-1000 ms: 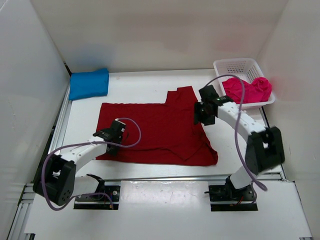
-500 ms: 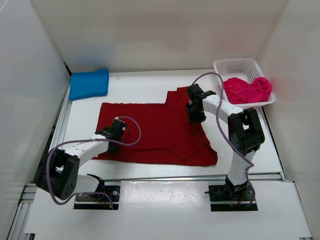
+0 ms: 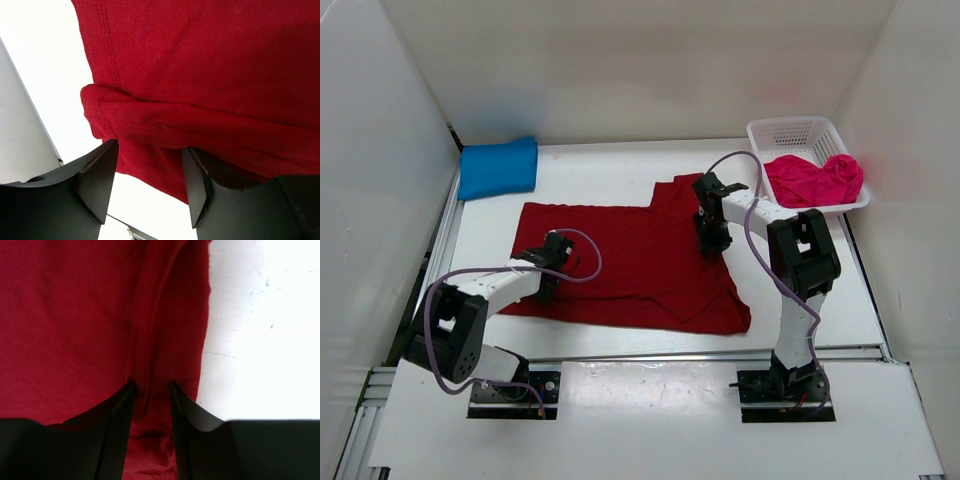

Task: Fold and stack the t-shirts
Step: Fold the flattened tshirt in 1/3 of the way

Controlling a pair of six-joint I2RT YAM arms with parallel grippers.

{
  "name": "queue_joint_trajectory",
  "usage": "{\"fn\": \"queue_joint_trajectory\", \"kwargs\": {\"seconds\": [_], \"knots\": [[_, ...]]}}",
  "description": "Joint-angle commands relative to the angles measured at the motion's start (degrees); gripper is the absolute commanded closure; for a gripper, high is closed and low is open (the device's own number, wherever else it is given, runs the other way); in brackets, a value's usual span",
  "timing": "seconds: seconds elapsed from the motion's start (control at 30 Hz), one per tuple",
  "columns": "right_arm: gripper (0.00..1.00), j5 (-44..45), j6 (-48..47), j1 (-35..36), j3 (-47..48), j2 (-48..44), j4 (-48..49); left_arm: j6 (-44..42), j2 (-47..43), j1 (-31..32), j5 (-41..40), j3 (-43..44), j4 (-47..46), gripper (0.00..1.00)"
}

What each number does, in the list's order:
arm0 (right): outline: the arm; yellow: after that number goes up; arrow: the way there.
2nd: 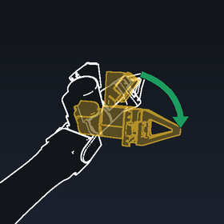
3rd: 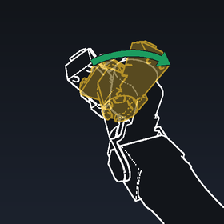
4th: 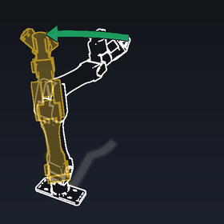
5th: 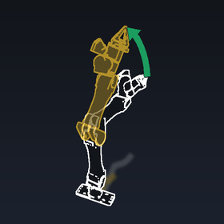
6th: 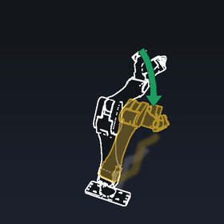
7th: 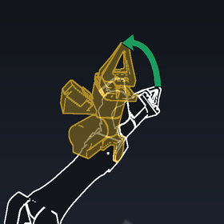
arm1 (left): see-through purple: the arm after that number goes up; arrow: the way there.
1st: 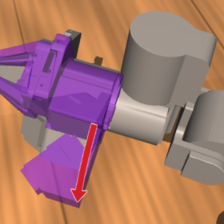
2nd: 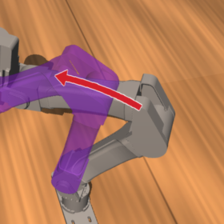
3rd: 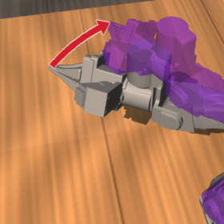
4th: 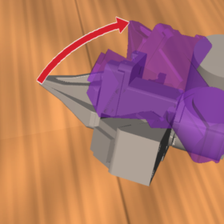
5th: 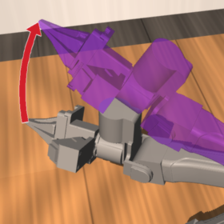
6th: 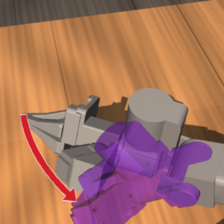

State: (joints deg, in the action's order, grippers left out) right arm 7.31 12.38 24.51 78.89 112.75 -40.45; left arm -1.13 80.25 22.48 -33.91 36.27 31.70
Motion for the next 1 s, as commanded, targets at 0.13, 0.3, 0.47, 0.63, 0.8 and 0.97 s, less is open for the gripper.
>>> {"fn": "queue_joint_trajectory", "kwargs": {"seconds": [0.13, 0.3, 0.47, 0.63, 0.8, 0.97], "knots": [[0.61, -1.16, -0.87, 0.98, -0.75, 0.81, -1.04, 1.13, 3.51, -0.77, 4.12, -1.55, -0.33, 0.34], [1.0, 1.12, 0.53, 0.9, -0.76, -0.68, -0.16, 1.13, 3.51, -0.77, 4.12, -1.55, -0.33, 0.34], [1.0, -0.98, 1.24, -4.46, -0.76, -4.46, 0.37, 1.13, 4.57, -0.77, 4.12, -2.6, 0.2, 0.34], [1.0, -2.04, 1.24, -10.26, -1.9, -6.31, 0.37, 1.13, 6.41, -0.77, 3.5, -3.75, 0.2, 0.34], [1.0, -3.27, 0.72, -15.63, -1.38, -6.31, 0.37, 1.13, 6.41, -0.77, 4.03, -3.75, 1.34, 0.34], [0.83, -0.03, 0.19, -16.95, 1.88, -4.56, -1.65, 1.13, 6.41, -0.77, 4.03, -3.75, 1.87, 0.34]]}}
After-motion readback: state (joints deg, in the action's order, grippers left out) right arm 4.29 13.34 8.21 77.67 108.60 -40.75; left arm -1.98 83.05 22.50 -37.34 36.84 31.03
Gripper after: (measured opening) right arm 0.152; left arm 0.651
